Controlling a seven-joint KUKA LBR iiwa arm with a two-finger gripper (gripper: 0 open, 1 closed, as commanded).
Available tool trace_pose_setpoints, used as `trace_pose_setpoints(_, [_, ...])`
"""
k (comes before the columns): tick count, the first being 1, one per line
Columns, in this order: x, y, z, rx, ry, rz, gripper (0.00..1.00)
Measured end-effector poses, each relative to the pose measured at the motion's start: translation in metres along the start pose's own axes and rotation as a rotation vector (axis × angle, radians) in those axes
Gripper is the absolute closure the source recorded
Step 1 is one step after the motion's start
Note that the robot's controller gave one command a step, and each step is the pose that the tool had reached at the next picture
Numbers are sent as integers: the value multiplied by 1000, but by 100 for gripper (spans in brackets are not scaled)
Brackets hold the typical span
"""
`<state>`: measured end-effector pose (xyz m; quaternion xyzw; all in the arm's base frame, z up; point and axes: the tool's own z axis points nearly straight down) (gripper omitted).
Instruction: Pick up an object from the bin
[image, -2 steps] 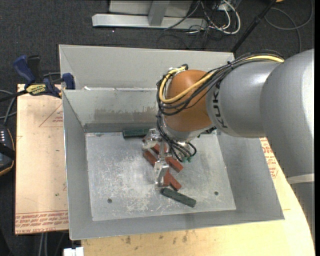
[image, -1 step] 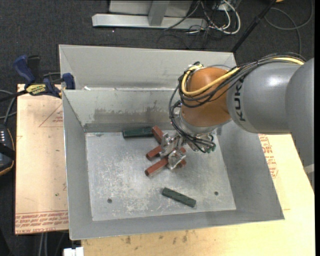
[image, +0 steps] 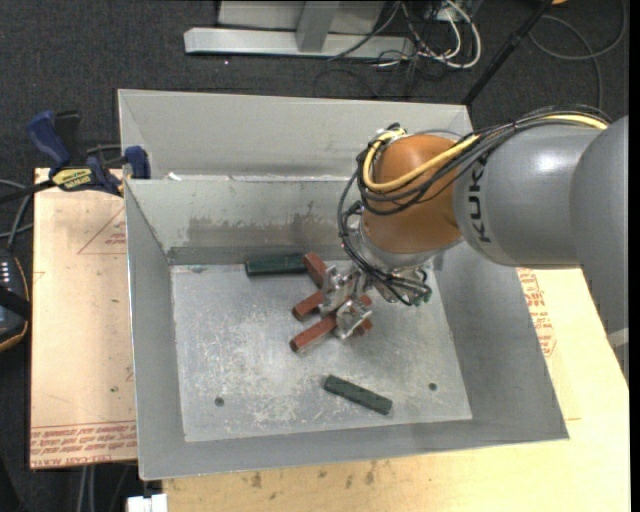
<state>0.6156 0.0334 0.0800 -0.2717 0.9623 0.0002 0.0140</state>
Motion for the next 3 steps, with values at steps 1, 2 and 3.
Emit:
trace_pose_setpoints(1, [0, 0, -3, -2, 6, -1, 100])
trace_pose_setpoints(2, [-13, 49, -39, -7, 22, -96, 100])
trace_pose_setpoints(3, [-23, 17, -178, -9, 22, -144, 100])
